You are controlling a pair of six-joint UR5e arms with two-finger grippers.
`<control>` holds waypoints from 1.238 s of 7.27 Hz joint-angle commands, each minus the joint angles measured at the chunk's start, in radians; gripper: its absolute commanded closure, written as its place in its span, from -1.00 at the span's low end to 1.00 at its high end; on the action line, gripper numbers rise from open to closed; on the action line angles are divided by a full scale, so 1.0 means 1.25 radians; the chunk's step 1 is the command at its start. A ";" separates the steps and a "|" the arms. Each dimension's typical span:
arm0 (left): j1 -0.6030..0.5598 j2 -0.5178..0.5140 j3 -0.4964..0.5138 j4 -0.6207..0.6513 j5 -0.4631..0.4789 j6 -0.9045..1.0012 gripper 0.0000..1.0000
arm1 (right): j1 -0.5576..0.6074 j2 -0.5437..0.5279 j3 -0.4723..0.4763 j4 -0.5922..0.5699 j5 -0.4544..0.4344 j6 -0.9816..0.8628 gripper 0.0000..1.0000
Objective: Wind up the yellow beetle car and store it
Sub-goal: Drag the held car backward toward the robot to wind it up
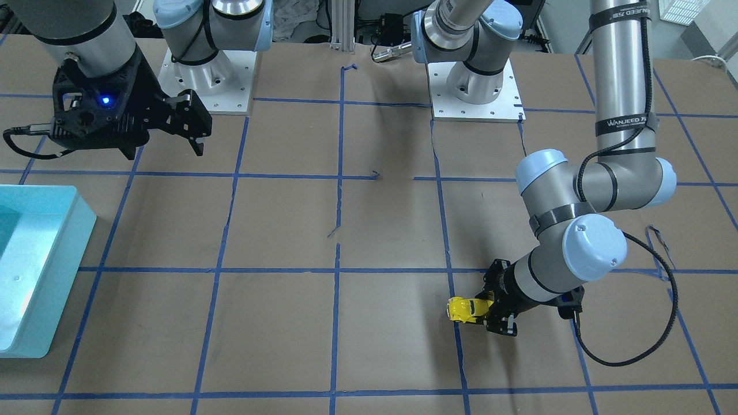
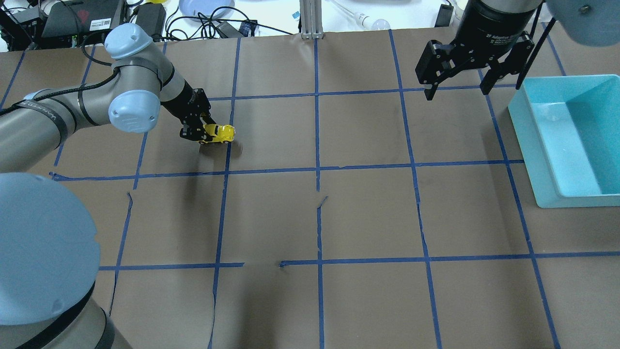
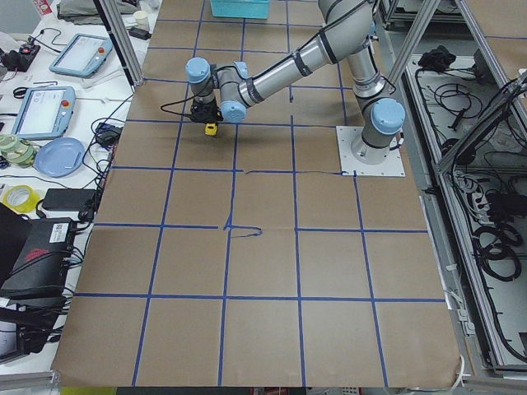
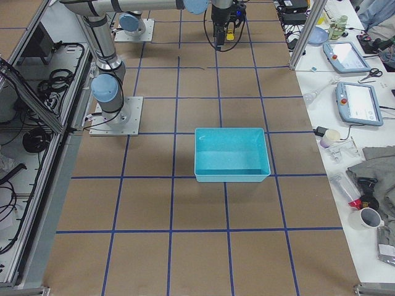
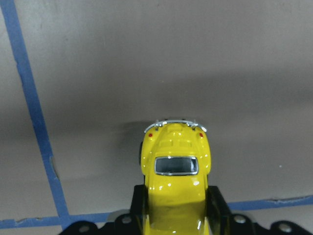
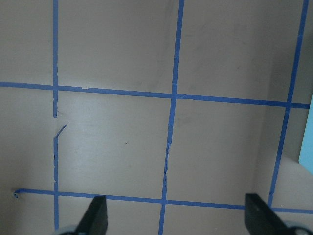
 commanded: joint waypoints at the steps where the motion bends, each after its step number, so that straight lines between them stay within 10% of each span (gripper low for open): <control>1: 0.001 -0.001 -0.006 -0.003 -0.049 -0.010 1.00 | 0.005 -0.002 -0.001 -0.004 0.004 0.001 -1.00; 9: 0.000 0.001 -0.006 -0.065 -0.053 -0.023 1.00 | 0.005 -0.001 0.000 0.000 0.002 0.001 -1.00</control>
